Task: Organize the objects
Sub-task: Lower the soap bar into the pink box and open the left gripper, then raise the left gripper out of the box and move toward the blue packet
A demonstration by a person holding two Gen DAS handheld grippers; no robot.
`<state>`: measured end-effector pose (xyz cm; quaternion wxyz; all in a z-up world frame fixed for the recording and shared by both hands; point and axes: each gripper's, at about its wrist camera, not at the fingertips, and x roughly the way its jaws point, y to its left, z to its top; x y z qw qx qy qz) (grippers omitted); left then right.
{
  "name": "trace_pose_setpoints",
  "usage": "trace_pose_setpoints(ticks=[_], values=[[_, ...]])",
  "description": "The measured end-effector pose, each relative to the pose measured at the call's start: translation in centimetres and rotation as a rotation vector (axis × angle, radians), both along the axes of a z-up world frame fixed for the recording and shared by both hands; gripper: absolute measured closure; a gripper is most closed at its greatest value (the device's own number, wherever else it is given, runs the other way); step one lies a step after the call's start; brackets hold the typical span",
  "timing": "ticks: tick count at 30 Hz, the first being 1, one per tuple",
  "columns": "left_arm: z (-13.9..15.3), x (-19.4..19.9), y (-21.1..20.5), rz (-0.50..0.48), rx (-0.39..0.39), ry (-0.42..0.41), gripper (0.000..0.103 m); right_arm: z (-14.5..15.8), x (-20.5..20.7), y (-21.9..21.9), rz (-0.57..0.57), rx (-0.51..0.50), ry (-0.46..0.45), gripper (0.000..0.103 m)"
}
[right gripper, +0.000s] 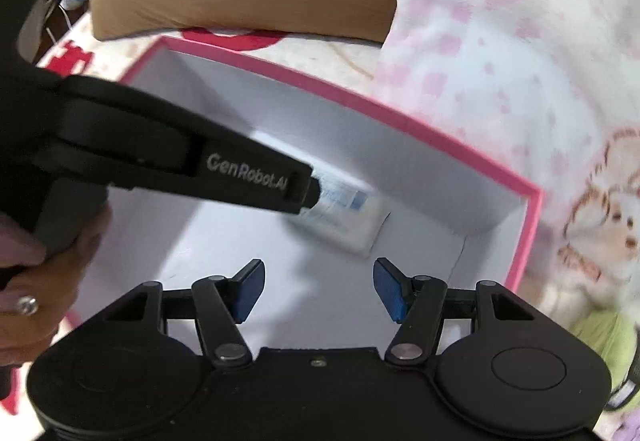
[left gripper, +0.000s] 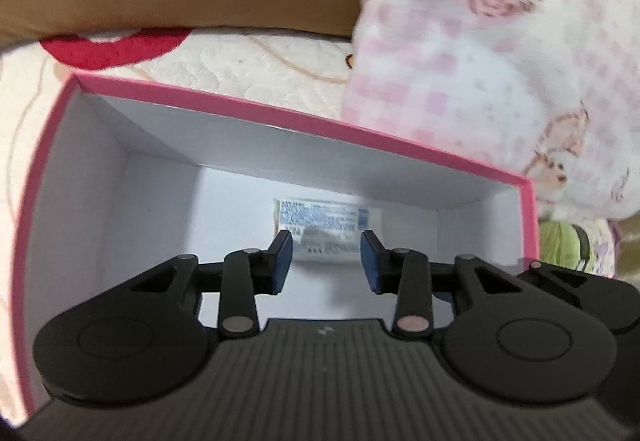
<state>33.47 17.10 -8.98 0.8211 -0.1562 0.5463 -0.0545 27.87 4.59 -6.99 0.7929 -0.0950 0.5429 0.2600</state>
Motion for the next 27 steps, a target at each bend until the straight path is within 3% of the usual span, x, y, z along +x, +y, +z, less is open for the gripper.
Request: trace_pose_setpoints(ticks=[11,19,27], values=[[4.2,-4.6,-0.7,-0.045,0.077,0.003,0.056,5.9,-4.2,-3.2,0.000,0.036,-0.050,0.038],[8.4,-9.2,-1.8,-0.098,0.111,0.005,0.046,6.8,-6.4,-7.4,-0.021,0.046,-0.090,0.017],[12.2,-14.0,-2.1,-0.106,0.114,-0.036,0.026,9.4,-10.1,-8.4,0.017,0.019,-0.148,0.016]])
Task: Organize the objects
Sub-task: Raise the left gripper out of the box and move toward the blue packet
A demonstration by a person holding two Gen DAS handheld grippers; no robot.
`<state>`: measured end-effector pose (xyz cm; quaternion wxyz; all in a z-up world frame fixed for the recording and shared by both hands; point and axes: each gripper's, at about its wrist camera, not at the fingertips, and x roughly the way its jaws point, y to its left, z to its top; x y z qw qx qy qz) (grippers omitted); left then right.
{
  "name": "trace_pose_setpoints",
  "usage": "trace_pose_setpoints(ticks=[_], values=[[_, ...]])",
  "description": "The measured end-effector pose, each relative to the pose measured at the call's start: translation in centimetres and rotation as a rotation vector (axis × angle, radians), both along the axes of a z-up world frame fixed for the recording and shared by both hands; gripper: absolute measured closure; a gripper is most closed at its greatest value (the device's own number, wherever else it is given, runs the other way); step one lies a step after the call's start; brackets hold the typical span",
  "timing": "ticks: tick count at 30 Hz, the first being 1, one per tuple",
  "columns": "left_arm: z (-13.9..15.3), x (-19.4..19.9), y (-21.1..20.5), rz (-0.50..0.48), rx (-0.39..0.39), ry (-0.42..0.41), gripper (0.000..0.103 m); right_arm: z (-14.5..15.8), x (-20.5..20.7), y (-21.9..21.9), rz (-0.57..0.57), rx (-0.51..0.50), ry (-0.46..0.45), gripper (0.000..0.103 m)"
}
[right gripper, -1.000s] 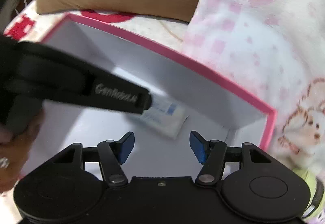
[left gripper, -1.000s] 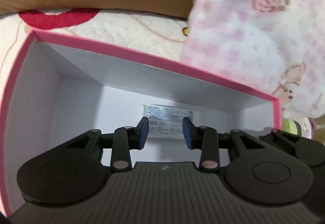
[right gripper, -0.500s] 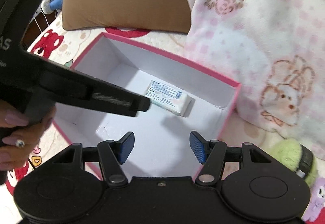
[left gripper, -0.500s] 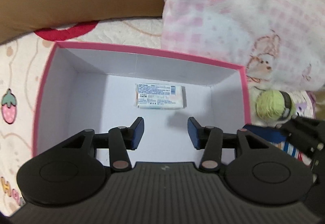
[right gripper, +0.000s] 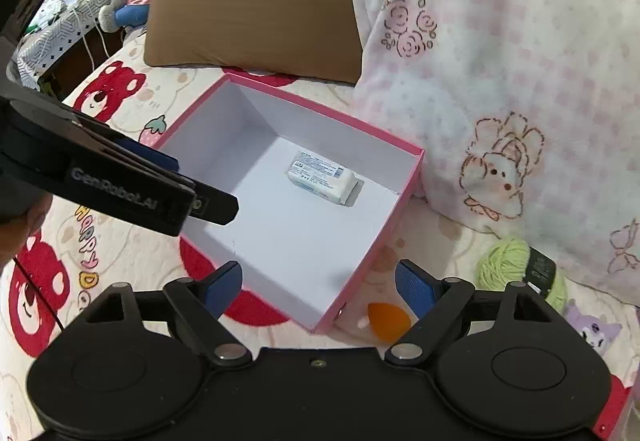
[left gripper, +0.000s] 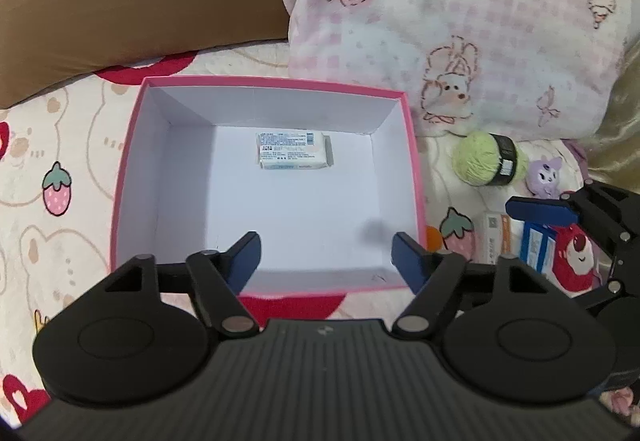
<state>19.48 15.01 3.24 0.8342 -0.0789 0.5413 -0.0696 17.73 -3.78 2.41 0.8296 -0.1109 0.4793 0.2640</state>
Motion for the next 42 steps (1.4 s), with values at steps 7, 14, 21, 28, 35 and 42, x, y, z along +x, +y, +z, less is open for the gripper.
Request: trace_pose_setpoints(ticks=[7,14,21,28,35,42], values=[[1.5,-3.3,-0.9,-0.021,0.043,0.009,0.011,1.4,-2.4,-1.1,0.006,-0.021,-0.022,0.012],[1.5,-5.6,-2.5,-0.052,0.007,0.071,0.006,2.5,-5.2,-2.0,0.027,-0.037,-0.109,0.007],[2.3,-7.6,-4.6,-0.104,-0.017,0.068,0.005,2.9,-7.1,-3.0,0.019,-0.051,-0.080,0.005],[2.5,-9.6,-5.3,-0.106,-0.032,0.085,0.005,2.8,-9.7,-4.7,0.032,-0.042,-0.022,0.003],[2.8,-12.2,-6.5,-0.162,-0.072,0.078,0.000,2.0,-12.5,-6.3,0.044,-0.057,0.007,0.003],[2.1,-14.5,-7.0,-0.185,-0.067,0.102,0.000,-0.1,-14.1,-8.4,0.037,-0.081,0.068,0.003]])
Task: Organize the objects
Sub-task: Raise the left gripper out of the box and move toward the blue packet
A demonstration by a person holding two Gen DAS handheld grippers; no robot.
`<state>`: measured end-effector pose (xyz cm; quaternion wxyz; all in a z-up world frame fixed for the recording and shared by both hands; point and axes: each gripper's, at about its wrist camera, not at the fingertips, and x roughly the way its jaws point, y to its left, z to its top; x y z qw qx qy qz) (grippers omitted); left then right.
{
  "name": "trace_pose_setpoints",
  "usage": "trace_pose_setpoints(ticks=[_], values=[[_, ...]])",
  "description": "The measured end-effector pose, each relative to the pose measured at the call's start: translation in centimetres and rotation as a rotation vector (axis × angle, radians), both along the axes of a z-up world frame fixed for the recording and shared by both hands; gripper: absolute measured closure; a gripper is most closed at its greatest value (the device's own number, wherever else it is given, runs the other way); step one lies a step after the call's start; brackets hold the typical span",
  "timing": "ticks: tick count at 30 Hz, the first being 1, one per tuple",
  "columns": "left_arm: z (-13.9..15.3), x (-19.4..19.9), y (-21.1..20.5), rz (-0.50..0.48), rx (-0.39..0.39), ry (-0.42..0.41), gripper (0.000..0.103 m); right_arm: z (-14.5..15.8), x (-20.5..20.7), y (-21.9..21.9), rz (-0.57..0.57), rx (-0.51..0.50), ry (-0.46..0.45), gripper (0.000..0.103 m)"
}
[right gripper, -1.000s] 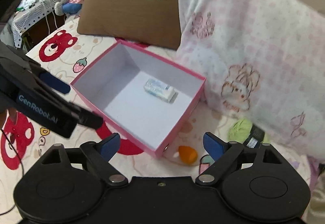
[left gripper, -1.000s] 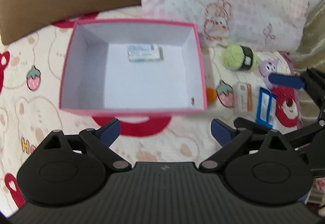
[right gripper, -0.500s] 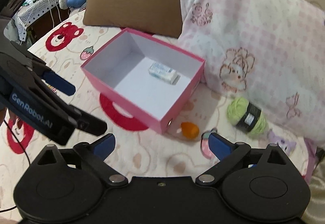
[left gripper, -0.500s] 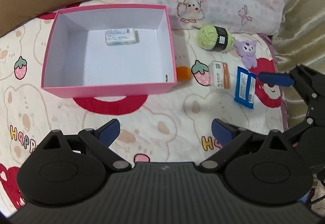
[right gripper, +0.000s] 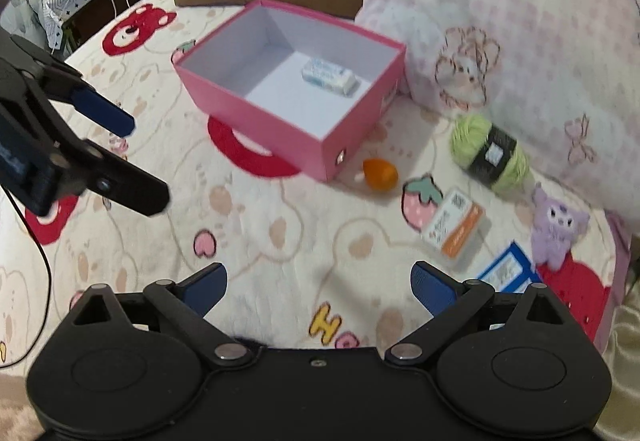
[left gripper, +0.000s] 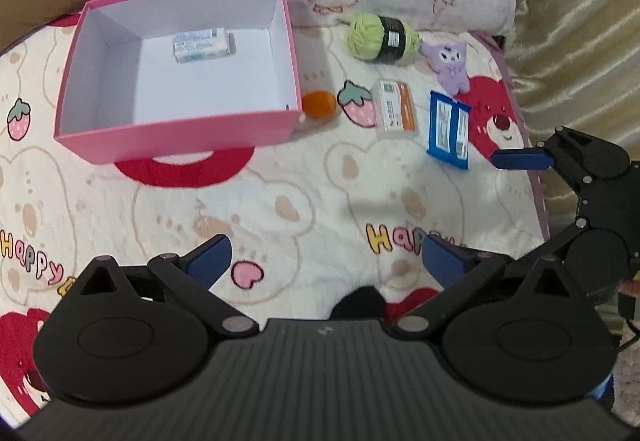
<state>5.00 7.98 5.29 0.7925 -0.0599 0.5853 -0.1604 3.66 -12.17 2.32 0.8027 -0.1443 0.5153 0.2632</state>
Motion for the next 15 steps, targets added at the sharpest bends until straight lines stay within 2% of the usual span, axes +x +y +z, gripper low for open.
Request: trace_pose_setpoints(ticks=[10,13,15], values=[[-2.3,-0.8,-1.8,-0.014,-0.047,0.035,0.000,-2.6,-1.7,-2.5,-0.039,-0.017,0.038,0.003],[-3.7,-0.5,-2.3,0.008,-0.100,0.044,0.000,-3.4,-1.9,-3.4,-0.055,-0.012,0.044,0.003],[-4.9,-0.1,-2.9,0.036,-0.107,0.046,0.000,-4.0,-1.8,-4.1,-0.070,-0.014,0.051,0.003]])
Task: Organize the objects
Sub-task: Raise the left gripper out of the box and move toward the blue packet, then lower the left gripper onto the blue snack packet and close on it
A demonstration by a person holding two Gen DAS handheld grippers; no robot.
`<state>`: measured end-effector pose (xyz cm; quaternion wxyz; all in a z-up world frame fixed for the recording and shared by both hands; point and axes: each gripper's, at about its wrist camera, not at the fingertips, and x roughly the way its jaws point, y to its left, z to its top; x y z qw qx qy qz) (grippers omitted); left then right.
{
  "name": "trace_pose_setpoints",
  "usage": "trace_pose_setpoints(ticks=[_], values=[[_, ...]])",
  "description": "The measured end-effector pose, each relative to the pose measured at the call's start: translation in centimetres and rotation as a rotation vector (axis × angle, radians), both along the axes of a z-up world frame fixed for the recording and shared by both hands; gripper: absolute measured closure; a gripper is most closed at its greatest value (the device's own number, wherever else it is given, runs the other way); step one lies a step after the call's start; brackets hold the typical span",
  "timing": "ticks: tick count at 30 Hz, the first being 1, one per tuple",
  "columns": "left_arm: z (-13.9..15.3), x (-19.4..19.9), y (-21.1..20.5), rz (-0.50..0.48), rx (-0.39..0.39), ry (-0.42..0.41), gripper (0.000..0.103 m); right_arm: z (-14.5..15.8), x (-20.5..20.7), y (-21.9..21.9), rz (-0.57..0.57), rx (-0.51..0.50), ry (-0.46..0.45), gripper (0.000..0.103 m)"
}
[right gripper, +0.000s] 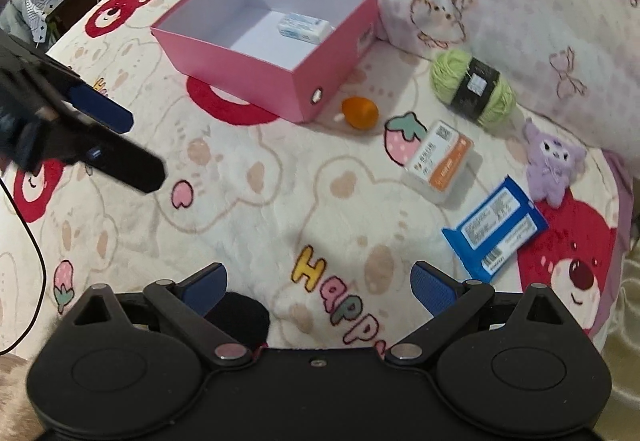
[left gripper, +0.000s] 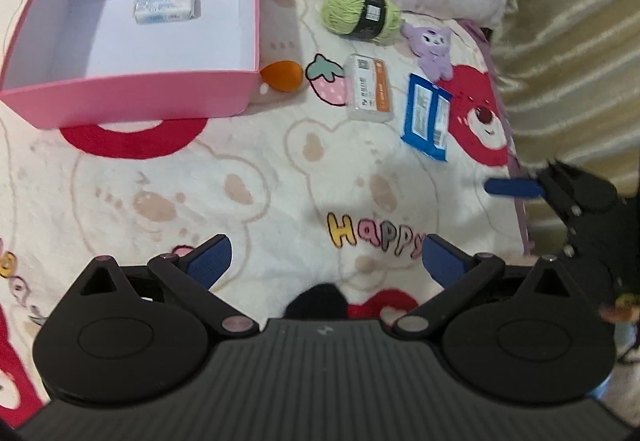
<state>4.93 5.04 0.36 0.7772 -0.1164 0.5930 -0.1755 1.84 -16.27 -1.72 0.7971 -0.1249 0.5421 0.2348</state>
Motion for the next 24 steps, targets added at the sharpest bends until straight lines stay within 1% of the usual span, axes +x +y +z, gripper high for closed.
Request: trace_pose_setpoints(ticks=[4,6,8,14,16,19,20,22,24], values=[[-3.1,1.3,-1.4,0.031,-0.026,0.051,0.000,-1.6,0.2,-1.8,-0.048,-0.022,-0.002,0.003],[-4.4,1.8,-2.3,0.035,-0.032,0.070,0.000,-2.0,0.3,-2.7,-0.082,-0.043,-0.046,0.003],[-5.4,2.3,-3.3,0.032,-0.031,0.072,0.000,-2.4,0.3,-3.7,-0.128,-0.057,-0.108,0.003],[-7.5,3.9,-6.5,0.026,-0.015,0.034,0.000,-4.2,1.8,-6.8,-0.173,-0.047,-0.191,0.003],[-7.9,4.5,-7.3,0.006,-0.019,0.029,0.000,-4.9,2.5,-8.1,-0.199,-0.031,-0.244,0.003],[-8.4,5.0,-8.5,0.000,-0.038,-0.014,0.000,-6.1,3.6,-10.2,-0.267,-0.016,-0.312,0.003],[-8.5,5.2,-9.0,-0.002,-0.040,-0.034,0.000,-6.5,4.1,-11.0,-0.296,-0.005,-0.323,0.003],[-8.6,5.3,-9.8,-0.004,-0.042,-0.067,0.000,-7.1,4.8,-12.8,-0.351,0.050,-0.333,0.003],[-8.8,5.4,-10.8,-0.005,-0.042,-0.096,0.000,-7.5,5.4,-14.2,-0.395,0.110,-0.325,0.003]])
